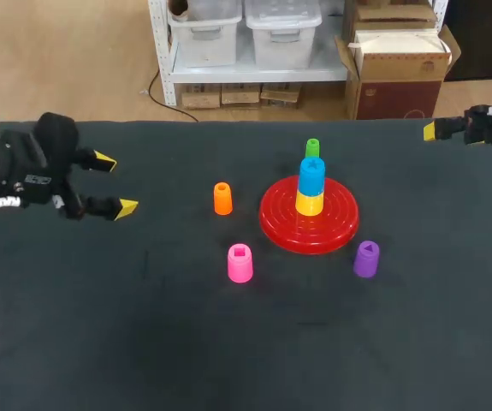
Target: Pick up and stack the cylinders on the red base in this order: pink,purple,orange,green
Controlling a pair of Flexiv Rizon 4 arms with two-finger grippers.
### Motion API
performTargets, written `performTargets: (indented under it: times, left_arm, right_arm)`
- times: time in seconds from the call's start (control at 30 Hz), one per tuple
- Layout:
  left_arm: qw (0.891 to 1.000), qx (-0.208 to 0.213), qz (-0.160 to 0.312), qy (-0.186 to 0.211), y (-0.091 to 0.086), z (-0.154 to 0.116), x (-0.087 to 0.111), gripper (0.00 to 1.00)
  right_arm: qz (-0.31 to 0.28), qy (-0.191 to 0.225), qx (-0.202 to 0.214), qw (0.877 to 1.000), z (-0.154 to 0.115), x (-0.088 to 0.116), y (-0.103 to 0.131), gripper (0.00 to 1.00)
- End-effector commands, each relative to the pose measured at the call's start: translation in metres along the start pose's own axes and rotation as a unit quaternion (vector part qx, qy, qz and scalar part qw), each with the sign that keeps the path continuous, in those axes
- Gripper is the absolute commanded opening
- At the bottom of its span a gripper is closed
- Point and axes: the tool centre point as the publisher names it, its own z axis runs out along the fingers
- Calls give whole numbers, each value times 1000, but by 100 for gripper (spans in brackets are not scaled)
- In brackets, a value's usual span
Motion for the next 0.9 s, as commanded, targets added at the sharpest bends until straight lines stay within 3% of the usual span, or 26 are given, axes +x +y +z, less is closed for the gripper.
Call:
performTargets:
  times: [0.03, 0.27, 0.4, 0.63, 0.9]
  left_arm:
    - [950, 164, 256, -72, 15, 10, 9, 100]
    - [960, 157, 225, -65, 18, 7, 16, 100]
    - [974, 147, 161, -68, 22, 6, 9, 100]
    - [985, 133, 78, -75, 24, 4, 5, 100]
    - [986, 127, 70, -79, 19, 1, 11, 100]
  right_arm:
    - [0, 0, -1, 1000, 0, 0, -1, 100]
    - [0, 0, -1, 1000, 0, 0, -1, 100]
    - [0, 0, -1, 1000, 0, 0, -1, 100]
    - [0, 0, -1, 1000, 0, 0, -1, 100]
    - [0, 0, -1, 1000, 0, 0, -1, 100]
